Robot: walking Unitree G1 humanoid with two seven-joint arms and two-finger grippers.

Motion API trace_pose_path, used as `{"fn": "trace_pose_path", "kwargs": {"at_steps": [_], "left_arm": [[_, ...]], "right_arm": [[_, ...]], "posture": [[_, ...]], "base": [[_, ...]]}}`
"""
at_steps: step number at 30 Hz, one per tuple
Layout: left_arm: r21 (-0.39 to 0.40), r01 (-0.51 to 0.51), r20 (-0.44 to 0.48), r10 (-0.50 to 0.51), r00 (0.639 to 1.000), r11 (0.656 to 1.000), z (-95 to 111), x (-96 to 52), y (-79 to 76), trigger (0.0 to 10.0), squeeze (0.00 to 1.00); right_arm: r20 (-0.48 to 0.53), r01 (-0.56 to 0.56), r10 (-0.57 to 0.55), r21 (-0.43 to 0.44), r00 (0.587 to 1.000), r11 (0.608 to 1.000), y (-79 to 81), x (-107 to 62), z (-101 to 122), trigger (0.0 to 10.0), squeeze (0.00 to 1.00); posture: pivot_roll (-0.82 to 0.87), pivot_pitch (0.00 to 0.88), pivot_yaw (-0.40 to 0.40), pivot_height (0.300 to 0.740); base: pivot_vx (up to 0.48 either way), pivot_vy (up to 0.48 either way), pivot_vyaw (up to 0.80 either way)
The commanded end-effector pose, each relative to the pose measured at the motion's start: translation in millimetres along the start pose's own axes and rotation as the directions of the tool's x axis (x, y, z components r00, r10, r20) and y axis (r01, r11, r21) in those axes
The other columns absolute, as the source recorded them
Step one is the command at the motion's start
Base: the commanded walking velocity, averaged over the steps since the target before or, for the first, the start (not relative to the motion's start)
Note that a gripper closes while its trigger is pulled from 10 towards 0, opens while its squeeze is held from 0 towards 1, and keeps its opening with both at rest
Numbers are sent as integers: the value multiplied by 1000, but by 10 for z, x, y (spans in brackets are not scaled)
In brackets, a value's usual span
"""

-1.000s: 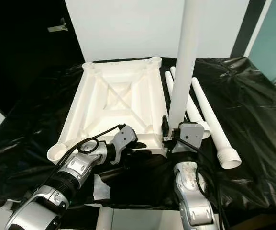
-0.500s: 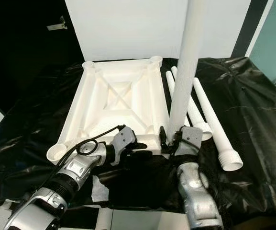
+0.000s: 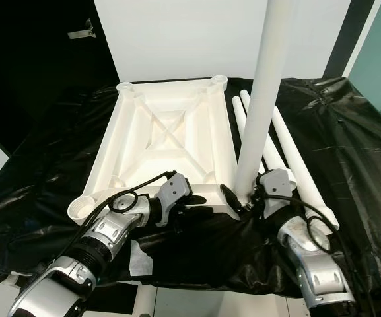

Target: Building children table

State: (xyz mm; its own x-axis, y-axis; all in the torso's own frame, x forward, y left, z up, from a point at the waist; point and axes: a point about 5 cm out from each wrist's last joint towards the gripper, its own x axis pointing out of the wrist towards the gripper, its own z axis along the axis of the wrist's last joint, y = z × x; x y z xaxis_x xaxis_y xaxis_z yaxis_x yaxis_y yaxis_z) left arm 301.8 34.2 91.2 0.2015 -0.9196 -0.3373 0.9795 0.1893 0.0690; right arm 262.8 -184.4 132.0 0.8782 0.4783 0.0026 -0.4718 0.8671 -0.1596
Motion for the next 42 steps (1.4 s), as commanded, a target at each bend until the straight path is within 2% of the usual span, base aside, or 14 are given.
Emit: {"fn": "trace_pose_path", "kwargs": {"at_steps": [1, 12, 14, 18, 19, 21, 23, 25, 33, 34, 35, 38, 39, 42], "left_arm": [[-80, 95, -83, -102, 991, 992, -261, 12, -149, 10000, 0], [-82, 97, -76, -103, 992, 992, -257, 33, -156, 10000, 0], [-85, 98, -74, -104, 992, 992, -259, 39, -161, 10000, 0], [-85, 101, -76, -107, 991, 991, -266, 47, -168, 10000, 0], [-84, 104, -78, -110, 991, 991, -278, 56, -182, 10000, 0], [-83, 104, -79, -111, 991, 991, -280, 59, -185, 10000, 0], [-81, 99, -80, -106, 991, 992, -279, 48, -171, 10000, 0], [-81, 90, -81, -97, 992, 993, -277, 38, -154, 10000, 0], [-84, 91, -80, -97, 992, 992, -289, 27, -166, 10000, 0], [-86, 91, -81, -98, 992, 992, -297, 25, -171, 10000, 0], [-86, 91, -81, -98, 992, 992, -297, 25, -171, 10000, 0], [-86, 91, -83, -98, 992, 992, -304, 23, -174, 10000, 0], [-85, 91, -83, -98, 992, 992, -303, 23, -174, 10000, 0], [-83, 91, -83, -98, 992, 992, -300, 22, -171, 10000, 0]], "right_arm": [[7, 28, -29, 26, 1000, 999, -99, -20, 36, 0, 0], [-19, -4, 6, 83, 1000, 997, -116, -97, -8, 0, 0], [-56, 44, -36, 151, 998, 987, -89, -76, -91, 0, 0], [-91, 149, -133, 195, 987, 969, -31, -57, -197, 0, 0], [-123, 317, -295, 234, 948, 919, 125, -34, -323, 0, 0], [-131, 355, -332, 243, 934, 903, 164, -30, -348, 0, 0], [-103, 358, -344, 328, 933, 874, 315, 65, -316, 0, 0], [-67, 351, -351, 356, 934, 866, 403, 138, -248, 0, 0], [-64, 413, -416, 326, 907, 851, 321, 132, -241, 0, 0], [-69, 414, -414, 305, 908, 857, 337, 130, -246, 10000, 0], [-69, 414, -414, 305, 908, 857, 337, 130, -246, 10000, 0], [-46, 372, -370, 206, 928, 905, 374, 116, -222, 10000, 0], [-36, 357, -357, 179, 933, 917, 341, 93, -211, 10000, 1000], [-14, 314, -316, 140, 949, 939, 250, 56, -178, 10000, 1000]], "posture": [[-126, 0, 44, 740], [-134, 0, 42, 740], [-136, 0, 43, 740], [-134, 0, 31, 740], [-131, 0, 24, 740], [-131, 0, 24, 740], [-123, 0, 26, 740], [-120, 0, 28, 740], [-115, 0, 31, 740], [-115, 0, 31, 740], [-115, 0, 31, 740], [-117, 0, 34, 740], [-118, 0, 33, 740], [-122, 0, 33, 740]], "base": [[0, 0, 0], [0, 0, 0], [0, 0, 0], [0, 0, 0], [0, 0, 0], [0, 0, 0], [0, 0, 0], [0, 0, 0], [0, 0, 0], [0, 0, 0], [0, 0, 0], [0, 0, 0], [0, 0, 0], [0, 0, 0]]}}
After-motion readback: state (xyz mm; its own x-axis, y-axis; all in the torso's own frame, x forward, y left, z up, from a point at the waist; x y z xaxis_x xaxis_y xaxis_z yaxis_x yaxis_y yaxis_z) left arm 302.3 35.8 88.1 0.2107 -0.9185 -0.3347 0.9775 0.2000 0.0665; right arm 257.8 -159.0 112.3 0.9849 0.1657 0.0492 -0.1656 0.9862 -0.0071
